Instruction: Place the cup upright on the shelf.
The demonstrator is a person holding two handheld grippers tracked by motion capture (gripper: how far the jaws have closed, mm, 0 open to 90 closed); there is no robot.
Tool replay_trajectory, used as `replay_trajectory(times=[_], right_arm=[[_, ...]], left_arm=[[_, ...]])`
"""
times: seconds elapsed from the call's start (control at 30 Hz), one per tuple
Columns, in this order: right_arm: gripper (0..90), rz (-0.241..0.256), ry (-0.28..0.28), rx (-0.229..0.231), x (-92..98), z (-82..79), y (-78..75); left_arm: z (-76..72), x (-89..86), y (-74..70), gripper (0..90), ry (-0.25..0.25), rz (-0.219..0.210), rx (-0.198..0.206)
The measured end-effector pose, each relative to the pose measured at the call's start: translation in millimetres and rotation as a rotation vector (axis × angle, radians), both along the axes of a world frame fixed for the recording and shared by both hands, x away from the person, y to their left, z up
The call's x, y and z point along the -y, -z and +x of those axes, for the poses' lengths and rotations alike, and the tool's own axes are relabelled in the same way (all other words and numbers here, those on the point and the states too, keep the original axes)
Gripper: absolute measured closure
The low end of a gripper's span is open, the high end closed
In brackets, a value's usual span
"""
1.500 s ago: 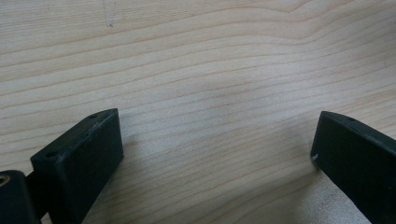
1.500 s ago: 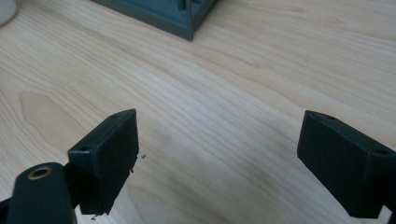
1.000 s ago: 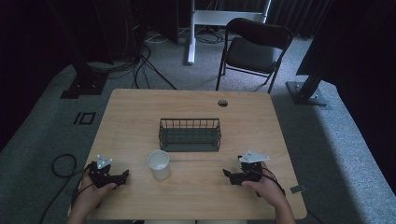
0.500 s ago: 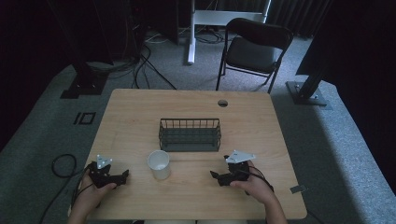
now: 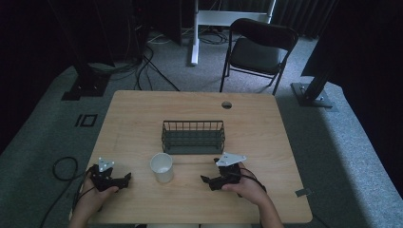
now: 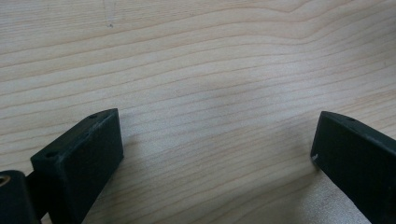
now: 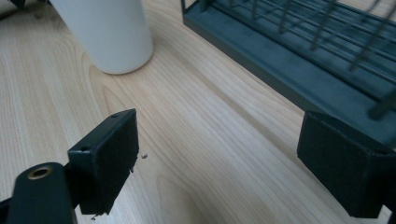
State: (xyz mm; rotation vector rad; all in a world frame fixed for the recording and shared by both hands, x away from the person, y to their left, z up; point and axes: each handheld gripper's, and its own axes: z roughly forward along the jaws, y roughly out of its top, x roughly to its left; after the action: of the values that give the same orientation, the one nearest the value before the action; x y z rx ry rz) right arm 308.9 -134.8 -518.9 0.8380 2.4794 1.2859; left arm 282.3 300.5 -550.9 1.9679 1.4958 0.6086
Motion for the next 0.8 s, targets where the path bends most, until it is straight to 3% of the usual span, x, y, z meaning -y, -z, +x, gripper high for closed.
replay_trajectory(times=[0.8], right_arm=[[12.6, 0.0, -0.128, 0.033, -58.0, -0.8, -10.6]], left_arm=[[0.0, 0.0, 0.0, 2.6, 0.0, 0.0, 0.0]])
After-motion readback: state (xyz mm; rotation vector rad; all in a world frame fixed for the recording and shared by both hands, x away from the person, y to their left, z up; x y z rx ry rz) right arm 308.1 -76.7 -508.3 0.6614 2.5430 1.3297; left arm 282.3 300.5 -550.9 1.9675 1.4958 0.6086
